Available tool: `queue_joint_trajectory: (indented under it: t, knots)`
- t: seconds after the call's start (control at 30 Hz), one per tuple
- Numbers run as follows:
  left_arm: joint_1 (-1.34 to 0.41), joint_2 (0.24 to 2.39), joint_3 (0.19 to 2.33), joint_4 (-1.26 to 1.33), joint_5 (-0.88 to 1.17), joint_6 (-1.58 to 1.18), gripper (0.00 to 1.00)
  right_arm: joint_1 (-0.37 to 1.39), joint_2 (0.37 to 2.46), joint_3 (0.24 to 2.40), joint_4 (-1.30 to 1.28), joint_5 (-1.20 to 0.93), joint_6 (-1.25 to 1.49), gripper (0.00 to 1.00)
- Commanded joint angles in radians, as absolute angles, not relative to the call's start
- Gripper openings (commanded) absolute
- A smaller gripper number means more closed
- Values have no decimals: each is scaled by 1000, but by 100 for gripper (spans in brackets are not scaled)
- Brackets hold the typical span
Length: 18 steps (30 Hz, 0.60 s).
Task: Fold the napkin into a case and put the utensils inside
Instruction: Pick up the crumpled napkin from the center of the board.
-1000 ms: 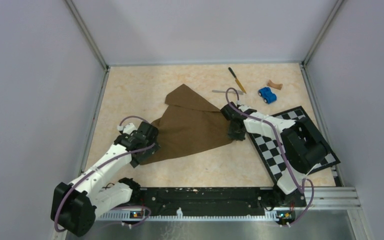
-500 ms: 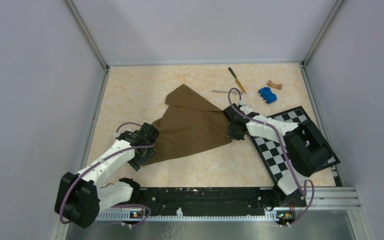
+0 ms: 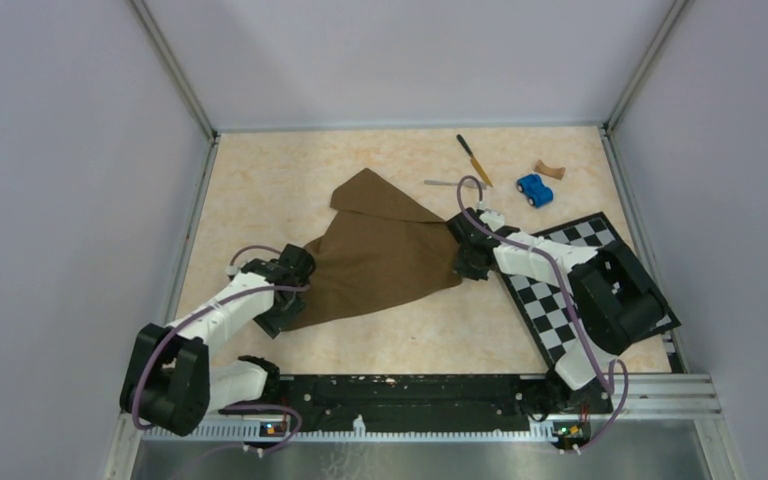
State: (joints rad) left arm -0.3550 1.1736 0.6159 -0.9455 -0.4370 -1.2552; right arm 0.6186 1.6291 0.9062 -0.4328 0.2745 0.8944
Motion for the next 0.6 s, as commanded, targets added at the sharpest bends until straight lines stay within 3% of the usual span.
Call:
queue_joint_trajectory:
  t: [0.0, 0.1, 0.2, 0.33, 0.57]
  knots:
    - [-347, 1224, 568, -842, -406, -1247, 61, 614, 1624, 865, -446, 236, 907, 0]
    - [-346, 1242, 540, -811, -396, -1266, 59, 615, 1613, 864, -454, 231, 910, 0]
    - [-332, 1258, 512, -781, -381, -1273, 48, 615, 1595, 864, -460, 231, 910, 0]
    - [-297, 1248, 498, -716, -368, -1240, 3, 615, 1564, 882, -450, 223, 875, 0]
    - [-258, 990, 812, -830, -463, -1023, 0, 612, 1443, 1086, -521, 177, 600, 0]
